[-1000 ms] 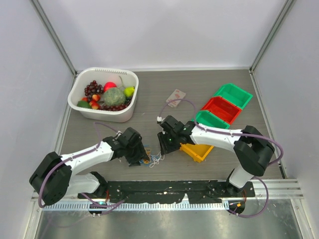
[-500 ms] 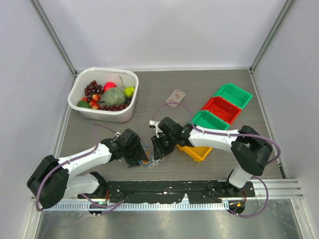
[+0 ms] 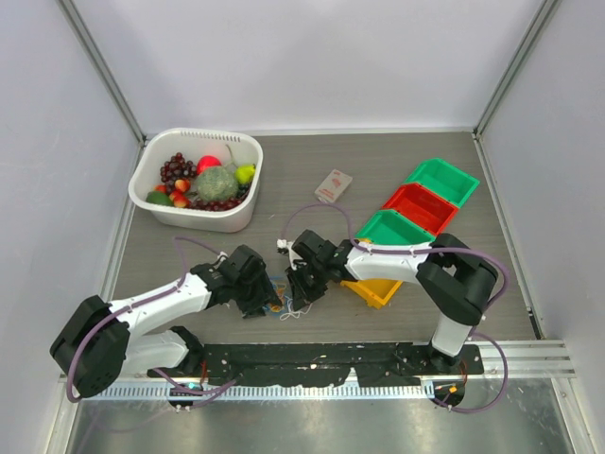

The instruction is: Untangle the cables

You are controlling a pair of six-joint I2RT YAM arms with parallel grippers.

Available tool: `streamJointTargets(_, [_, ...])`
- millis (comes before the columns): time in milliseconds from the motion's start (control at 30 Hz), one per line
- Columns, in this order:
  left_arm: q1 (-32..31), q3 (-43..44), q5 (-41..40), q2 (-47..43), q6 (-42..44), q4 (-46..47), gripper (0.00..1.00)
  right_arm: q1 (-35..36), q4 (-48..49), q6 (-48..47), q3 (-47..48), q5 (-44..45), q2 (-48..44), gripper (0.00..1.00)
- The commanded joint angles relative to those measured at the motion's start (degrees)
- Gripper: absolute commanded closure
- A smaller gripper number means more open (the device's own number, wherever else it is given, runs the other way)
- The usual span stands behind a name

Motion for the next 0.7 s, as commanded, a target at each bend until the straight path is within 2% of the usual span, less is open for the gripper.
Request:
streamJointTargets(0, [0.14, -0.52, -0.79, -1.17, -1.26, 0.97, 0.43, 0.86, -1.95, -1.4, 3.34, 1.05, -2.06, 0.96])
streamJointTargets(33, [0.14, -0.52, -1.05, -1.35, -1.35, 0.8, 0.43, 0.86, -3.79, -1.58, 3.6, 2.71, -2.95, 0.99])
streamJointTargets(333, [0.14, -0.52, -5.54, -2.75, -0.74, -2.71, 0.44, 0.95, -12.86, 1.67, 7.9, 8.7, -18.06, 0.99])
streamJointTargets(467, [0.14, 0.8, -8.7, -8.01, 1.28, -6.93, 0.44, 0.77, -17.69, 2.81, 13.09, 13.26, -20.35, 0.99])
streamJointTargets(567, [0.14, 2.91, -9.05, -14.51, 4.79, -8.69, 0.38, 0.42, -22.08, 3.16, 18.96, 15.9, -21.58, 0.99])
streamJointTargets(667, [0.14, 5.28, -8.35, -21.63, 9.53, -9.66, 0.24, -0.11, -24.55, 3.95, 24.07, 17.84, -22.73, 0.99])
